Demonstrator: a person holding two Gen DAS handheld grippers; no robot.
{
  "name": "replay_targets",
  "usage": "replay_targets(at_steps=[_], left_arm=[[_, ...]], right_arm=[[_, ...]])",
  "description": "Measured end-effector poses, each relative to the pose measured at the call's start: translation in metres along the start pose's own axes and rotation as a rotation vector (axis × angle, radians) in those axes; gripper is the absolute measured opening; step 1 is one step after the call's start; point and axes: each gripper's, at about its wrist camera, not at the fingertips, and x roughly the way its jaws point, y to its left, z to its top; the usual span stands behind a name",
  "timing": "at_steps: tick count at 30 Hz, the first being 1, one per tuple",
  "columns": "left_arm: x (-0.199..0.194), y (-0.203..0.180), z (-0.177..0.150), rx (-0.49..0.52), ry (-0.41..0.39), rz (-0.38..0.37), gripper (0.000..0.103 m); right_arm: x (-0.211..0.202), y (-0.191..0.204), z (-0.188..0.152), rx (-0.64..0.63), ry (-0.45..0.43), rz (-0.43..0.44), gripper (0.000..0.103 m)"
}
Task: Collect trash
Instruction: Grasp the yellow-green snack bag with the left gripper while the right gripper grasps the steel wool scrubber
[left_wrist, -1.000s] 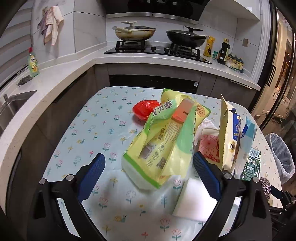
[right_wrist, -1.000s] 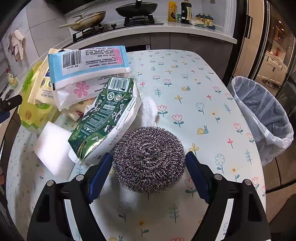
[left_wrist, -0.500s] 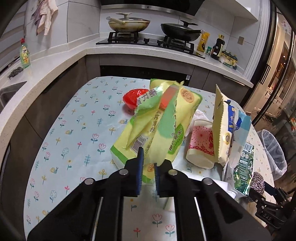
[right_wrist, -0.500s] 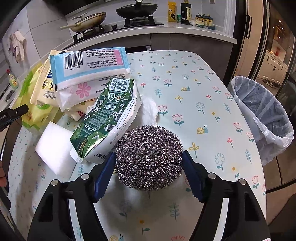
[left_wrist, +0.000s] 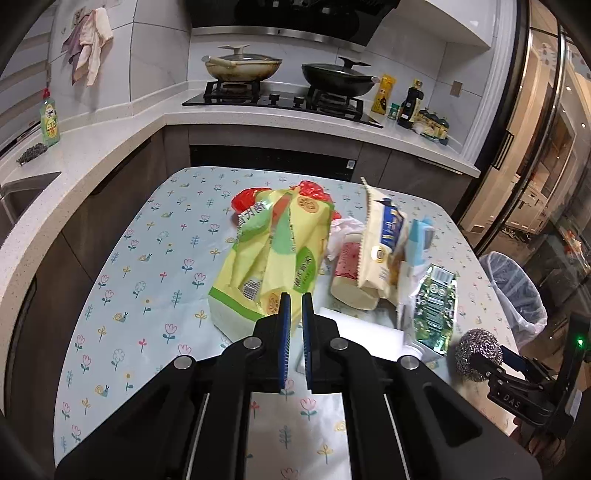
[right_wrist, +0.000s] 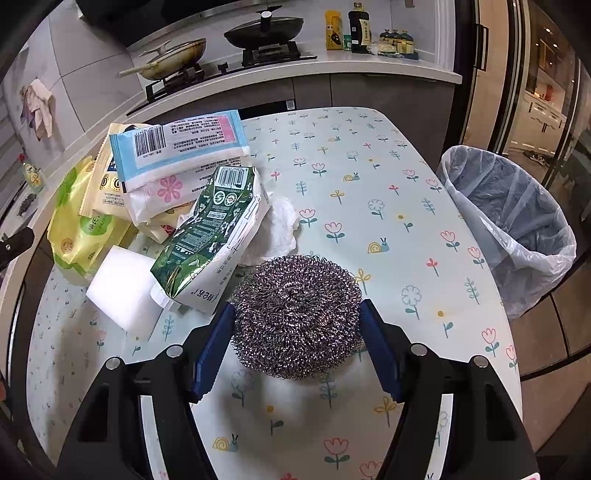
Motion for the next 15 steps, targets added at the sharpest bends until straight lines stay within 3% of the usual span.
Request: replay_targets(at_steps=[6, 8, 10, 13, 15], left_arm=[[-0.004, -0.003, -0.004, 0.008, 0.0, 0.012, 0.007], [0.001, 0.005, -0.004, -0.009, 0.013, 0.031, 0.014], [0.006, 0.015, -0.003, -0.034, 0.021, 0.049, 0.059], [0.011, 0.027, 0.002, -0.042, -0.015, 0.065, 0.09], [0.02, 0.033, 0.007, -0.03, -0.03, 0.072, 0.094]], right_arm=[[-0.004, -0.008, -0.006, 0.022, 0.004, 0.007, 0.066], [-0.004, -0.01, -0.006, 0.025, 0.0, 0.009, 0.066], [-0.004, -0.011, -0.007, 0.027, 0.0, 0.01, 0.066], [-0.001, -0.011, -0.007, 0.032, 0.008, 0.013, 0.066], [0.002, -0.011, -0.007, 0.033, 0.015, 0.013, 0.066]])
